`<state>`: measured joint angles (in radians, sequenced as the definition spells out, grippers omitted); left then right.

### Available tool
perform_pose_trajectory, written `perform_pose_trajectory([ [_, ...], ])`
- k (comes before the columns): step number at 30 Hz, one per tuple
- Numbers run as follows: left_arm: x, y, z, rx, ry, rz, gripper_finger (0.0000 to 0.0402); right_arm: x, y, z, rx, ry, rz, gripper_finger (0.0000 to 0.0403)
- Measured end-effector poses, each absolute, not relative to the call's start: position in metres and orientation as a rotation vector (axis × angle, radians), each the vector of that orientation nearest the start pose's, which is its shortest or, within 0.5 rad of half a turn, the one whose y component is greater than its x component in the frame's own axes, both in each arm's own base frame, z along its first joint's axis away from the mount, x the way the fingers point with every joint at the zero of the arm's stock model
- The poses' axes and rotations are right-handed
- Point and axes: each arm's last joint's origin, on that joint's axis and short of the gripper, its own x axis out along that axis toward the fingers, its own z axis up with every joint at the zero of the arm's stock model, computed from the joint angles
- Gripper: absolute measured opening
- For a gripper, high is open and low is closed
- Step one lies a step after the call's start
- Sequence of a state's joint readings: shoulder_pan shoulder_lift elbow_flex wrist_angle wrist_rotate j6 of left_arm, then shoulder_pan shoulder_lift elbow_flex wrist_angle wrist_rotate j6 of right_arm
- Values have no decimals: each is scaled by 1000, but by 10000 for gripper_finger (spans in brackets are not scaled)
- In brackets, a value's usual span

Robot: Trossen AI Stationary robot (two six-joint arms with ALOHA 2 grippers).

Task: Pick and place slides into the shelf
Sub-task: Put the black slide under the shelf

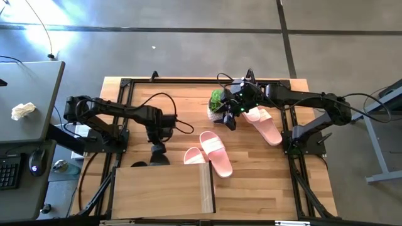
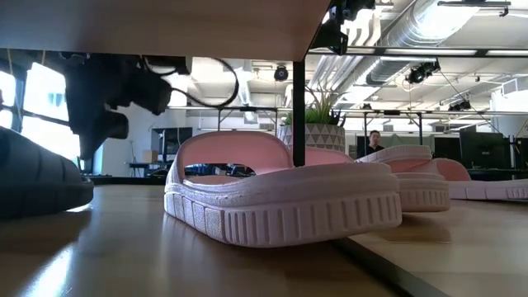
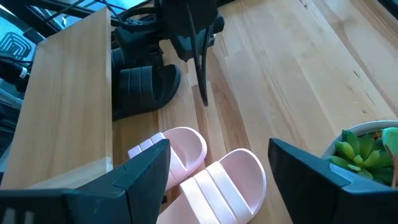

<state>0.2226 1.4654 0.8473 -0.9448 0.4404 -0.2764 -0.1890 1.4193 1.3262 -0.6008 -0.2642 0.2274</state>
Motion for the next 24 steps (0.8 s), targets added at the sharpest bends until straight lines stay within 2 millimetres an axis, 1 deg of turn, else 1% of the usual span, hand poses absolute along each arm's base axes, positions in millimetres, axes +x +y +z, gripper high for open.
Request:
perform_pose_trajectory([
  [5, 235, 43, 202, -643, 1419, 103, 229, 299, -50, 340, 371, 683, -4, 259],
  [7, 240, 48, 210, -542, 1384, 198, 222, 299, -50, 340, 368, 683, -4, 259],
  [9, 243, 53, 211, -438, 1348, 315, 214, 299, -50, 340, 362, 683, -14, 259],
  [10, 246, 54, 210, -428, 1318, 342, 209, 299, -50, 340, 359, 682, -25, 259],
  [12, 254, 56, 204, -459, 1262, 341, 193, 299, -50, 340, 359, 682, -29, 258],
  [14, 257, 55, 196, -505, 1269, 346, 165, 299, -50, 340, 364, 682, -31, 255],
  [16, 258, 54, 185, -528, 1313, 406, 129, 299, -50, 340, 364, 683, -31, 245],
  [18, 254, 55, 174, -542, 1379, 479, 88, 299, -50, 340, 364, 683, -32, 232],
  [21, 256, 53, 168, -567, 1372, 526, 28, 299, -50, 340, 356, 683, -30, 209],
  [23, 257, 48, 167, -571, 1367, 526, 8, 299, -50, 340, 347, 684, -27, 196],
  [24, 260, 46, 167, -571, 1352, 518, 9, 299, -50, 340, 343, 684, -26, 191],
])
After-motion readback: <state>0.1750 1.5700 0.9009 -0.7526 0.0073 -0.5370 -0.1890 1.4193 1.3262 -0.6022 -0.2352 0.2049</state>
